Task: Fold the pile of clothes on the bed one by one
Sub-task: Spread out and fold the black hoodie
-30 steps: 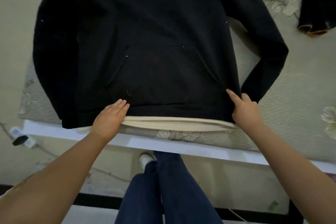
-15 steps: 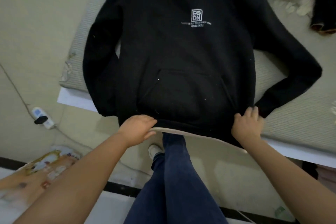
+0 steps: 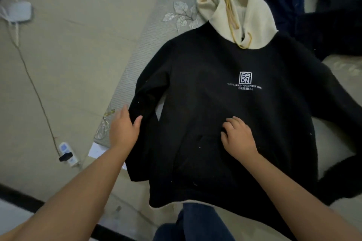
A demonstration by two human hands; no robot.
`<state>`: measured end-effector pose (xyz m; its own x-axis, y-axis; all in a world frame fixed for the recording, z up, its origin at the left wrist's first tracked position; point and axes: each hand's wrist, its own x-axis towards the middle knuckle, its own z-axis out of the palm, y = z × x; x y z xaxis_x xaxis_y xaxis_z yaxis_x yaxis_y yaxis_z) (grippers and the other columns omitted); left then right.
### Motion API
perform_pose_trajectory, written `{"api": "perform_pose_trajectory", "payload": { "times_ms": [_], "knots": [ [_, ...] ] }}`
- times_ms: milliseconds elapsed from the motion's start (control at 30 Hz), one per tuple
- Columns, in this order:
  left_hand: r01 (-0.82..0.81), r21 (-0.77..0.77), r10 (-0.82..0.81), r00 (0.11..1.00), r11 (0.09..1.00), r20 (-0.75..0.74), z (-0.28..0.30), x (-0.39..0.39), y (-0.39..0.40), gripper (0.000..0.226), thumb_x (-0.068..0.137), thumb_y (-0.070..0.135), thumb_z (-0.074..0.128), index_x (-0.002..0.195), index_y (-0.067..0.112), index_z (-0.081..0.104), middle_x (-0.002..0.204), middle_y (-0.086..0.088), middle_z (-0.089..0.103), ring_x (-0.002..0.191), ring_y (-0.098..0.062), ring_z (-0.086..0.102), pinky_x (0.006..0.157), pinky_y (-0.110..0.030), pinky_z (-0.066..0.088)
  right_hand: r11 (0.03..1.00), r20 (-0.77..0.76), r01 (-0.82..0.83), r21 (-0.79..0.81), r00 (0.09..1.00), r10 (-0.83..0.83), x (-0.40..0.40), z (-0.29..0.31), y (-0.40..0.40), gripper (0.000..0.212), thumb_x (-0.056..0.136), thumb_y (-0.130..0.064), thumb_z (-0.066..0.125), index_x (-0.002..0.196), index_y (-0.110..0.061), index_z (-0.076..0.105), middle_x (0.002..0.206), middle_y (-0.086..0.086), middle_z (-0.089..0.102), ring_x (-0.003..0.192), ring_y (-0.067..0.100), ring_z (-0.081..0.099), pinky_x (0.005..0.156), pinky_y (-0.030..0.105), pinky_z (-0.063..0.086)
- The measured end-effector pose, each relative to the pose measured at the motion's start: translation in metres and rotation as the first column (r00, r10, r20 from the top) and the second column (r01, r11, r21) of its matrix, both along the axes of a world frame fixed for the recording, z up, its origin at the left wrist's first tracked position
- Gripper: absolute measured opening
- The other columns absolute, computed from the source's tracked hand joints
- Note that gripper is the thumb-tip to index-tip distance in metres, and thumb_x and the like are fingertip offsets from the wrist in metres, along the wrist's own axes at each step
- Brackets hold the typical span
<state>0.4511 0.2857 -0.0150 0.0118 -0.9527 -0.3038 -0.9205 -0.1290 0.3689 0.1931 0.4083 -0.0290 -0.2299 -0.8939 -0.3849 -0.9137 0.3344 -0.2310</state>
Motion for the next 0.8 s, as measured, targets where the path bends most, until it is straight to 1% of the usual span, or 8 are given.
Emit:
{"api": "perform_pose_trajectory", "payload": {
  "times_ms": [100,200,367,467,600,667,733,800],
  "knots": [
    [0.026,-0.044,-0.031,0.993,0.999,-0.113,-0.004,0.009,-0.013,0.026,0.094,0.012,0.046,0.110,-0.006,0.058,0.099,-0.025,0.062,0.091,-0.038,0.057,0.071,-0.035,0.037,0.994,0.085,0.003,-0.111,0.996,0.006,0.004,0.006,-0.041,0.034,0.088,-0.015,0.057,0.118,0.000,0.057,0.129,0.016,0.053,0.130,0.030,0.039,0.106,0.041,0.031],
    [-0.094,-0.134,0.063,0.974,0.987,-0.217,0.003,0.018,-0.036,0.020,0.092,0.003,0.046,0.101,-0.009,0.060,0.095,-0.027,0.063,0.088,-0.037,0.058,0.072,-0.034,0.036,0.977,0.103,-0.097,-0.191,0.988,0.118,0.014,0.011,-0.094,0.048,0.089,-0.022,0.057,0.131,-0.001,0.046,0.139,0.016,0.044,0.135,0.030,0.031,0.110,0.042,0.025],
    [0.039,-0.478,-0.103,0.989,0.877,-0.108,0.034,0.046,-0.110,0.021,0.083,-0.004,0.047,0.096,-0.007,0.064,0.087,-0.028,0.063,0.083,-0.040,0.058,0.071,-0.031,0.033,0.947,0.136,-0.216,-0.238,0.958,0.253,0.049,0.006,-0.176,0.061,0.094,-0.034,0.045,0.144,-0.010,0.020,0.153,0.010,0.014,0.142,0.026,0.007,0.113,0.041,0.005],
    [0.206,-0.563,-0.267,0.963,0.800,-0.027,0.041,0.064,-0.135,0.029,0.077,0.001,0.042,0.089,-0.004,0.068,0.076,-0.024,0.060,0.072,-0.033,0.054,0.065,-0.031,0.035,0.960,0.150,-0.273,-0.057,0.949,0.278,0.072,-0.012,-0.193,0.059,0.097,-0.039,0.031,0.146,-0.015,0.010,0.156,0.005,0.003,0.143,0.021,-0.001,0.114,0.040,-0.001],
    [0.441,-0.317,-0.467,0.884,0.839,-0.004,0.004,0.095,-0.105,0.028,0.072,-0.001,0.045,0.079,-0.004,0.071,0.070,-0.021,0.063,0.060,-0.036,0.061,0.057,-0.039,0.050,0.915,0.010,-0.317,0.250,0.946,0.325,0.094,-0.038,-0.176,0.055,0.099,-0.040,0.020,0.147,-0.020,0.002,0.156,0.001,-0.008,0.143,0.021,-0.007,0.114,0.043,-0.002],
    [0.405,-0.136,-0.413,0.910,0.904,-0.037,-0.024,0.114,-0.085,0.027,0.072,-0.012,0.056,0.093,-0.003,0.070,0.085,-0.021,0.066,0.075,-0.036,0.064,0.067,-0.042,0.050,0.927,-0.057,-0.264,0.268,0.956,0.289,0.103,-0.043,-0.172,0.055,0.099,-0.038,0.021,0.147,-0.020,0.001,0.155,0.002,-0.010,0.142,0.022,-0.009,0.114,0.046,-0.001],
    [0.199,0.035,-0.187,0.960,0.979,-0.210,-0.040,0.126,-0.071,0.030,0.082,-0.008,0.054,0.110,-0.002,0.064,0.108,-0.018,0.062,0.100,-0.032,0.057,0.085,-0.032,0.041,0.937,-0.092,-0.226,0.266,0.962,0.258,0.111,-0.043,-0.173,0.055,0.098,-0.036,0.023,0.147,-0.018,0.003,0.155,0.003,-0.008,0.142,0.024,-0.007,0.113,0.048,0.001],
    [-0.154,0.110,0.183,0.919,0.982,-0.350,-0.047,0.126,-0.066,0.021,0.089,0.003,0.052,0.104,-0.003,0.065,0.108,-0.017,0.059,0.106,-0.029,0.053,0.087,-0.022,0.034,0.949,-0.105,-0.184,0.255,0.971,0.216,0.118,-0.041,-0.176,0.054,0.098,-0.032,0.026,0.147,-0.016,0.009,0.156,0.004,-0.003,0.143,0.024,-0.004,0.113,0.047,0.003]
  ]
}}
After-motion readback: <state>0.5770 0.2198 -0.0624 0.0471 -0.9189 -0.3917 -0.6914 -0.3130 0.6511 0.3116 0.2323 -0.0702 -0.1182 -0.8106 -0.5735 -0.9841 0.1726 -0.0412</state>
